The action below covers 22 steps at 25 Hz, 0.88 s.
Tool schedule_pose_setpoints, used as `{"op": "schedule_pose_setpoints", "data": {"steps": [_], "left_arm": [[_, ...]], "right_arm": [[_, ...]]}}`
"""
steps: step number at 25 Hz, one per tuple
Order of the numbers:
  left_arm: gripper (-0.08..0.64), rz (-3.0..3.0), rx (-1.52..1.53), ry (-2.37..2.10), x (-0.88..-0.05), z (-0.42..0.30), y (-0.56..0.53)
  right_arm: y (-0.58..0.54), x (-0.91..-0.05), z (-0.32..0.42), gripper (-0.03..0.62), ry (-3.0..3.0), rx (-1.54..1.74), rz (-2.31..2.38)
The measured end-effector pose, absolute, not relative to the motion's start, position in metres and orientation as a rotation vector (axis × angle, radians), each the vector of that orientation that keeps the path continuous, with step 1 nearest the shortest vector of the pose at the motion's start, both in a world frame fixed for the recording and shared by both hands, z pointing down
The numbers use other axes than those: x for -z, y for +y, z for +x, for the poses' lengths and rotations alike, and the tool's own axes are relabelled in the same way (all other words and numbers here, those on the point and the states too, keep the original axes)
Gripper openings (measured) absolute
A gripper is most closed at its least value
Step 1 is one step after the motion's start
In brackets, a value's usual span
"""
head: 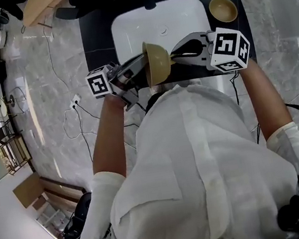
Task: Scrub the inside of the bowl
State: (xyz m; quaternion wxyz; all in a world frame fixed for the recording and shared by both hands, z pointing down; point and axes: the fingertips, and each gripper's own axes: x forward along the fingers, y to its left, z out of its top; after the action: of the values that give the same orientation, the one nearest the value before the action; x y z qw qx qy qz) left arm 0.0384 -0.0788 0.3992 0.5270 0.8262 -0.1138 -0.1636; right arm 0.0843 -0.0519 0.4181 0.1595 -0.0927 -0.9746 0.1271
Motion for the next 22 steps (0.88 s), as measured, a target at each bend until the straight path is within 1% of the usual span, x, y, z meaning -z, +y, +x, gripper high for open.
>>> {"op": "schedule_pose_setpoints", "data": {"steps": [4, 10, 17, 22], "left_arm": [[0.017, 2.032, 0.269, -0.279, -0.411, 0.032, -0.073], [0.015, 2.048, 0.187, -0.256, -0.423, 0.027, -0.069], [0.015, 2.022, 0.231, -0.275, -0.43, 0.0, -0.082], [0.017, 1.998, 0.273, -0.283, -0.427, -0.041, -0.097]], "right_arm": [[-0.074, -0.415, 0.081, 0.026, -2.797, -0.38, -0.115], [-0.084, -0.379, 0.072, 0.026, -2.898, -0.386, -0.042], [-0.074, -0.348, 0.063, 0.026, -3.005, -0.384, -0.051], [-0.064, -0.331, 0.027, 0.026, -3.047, -0.398, -0.09]]}}
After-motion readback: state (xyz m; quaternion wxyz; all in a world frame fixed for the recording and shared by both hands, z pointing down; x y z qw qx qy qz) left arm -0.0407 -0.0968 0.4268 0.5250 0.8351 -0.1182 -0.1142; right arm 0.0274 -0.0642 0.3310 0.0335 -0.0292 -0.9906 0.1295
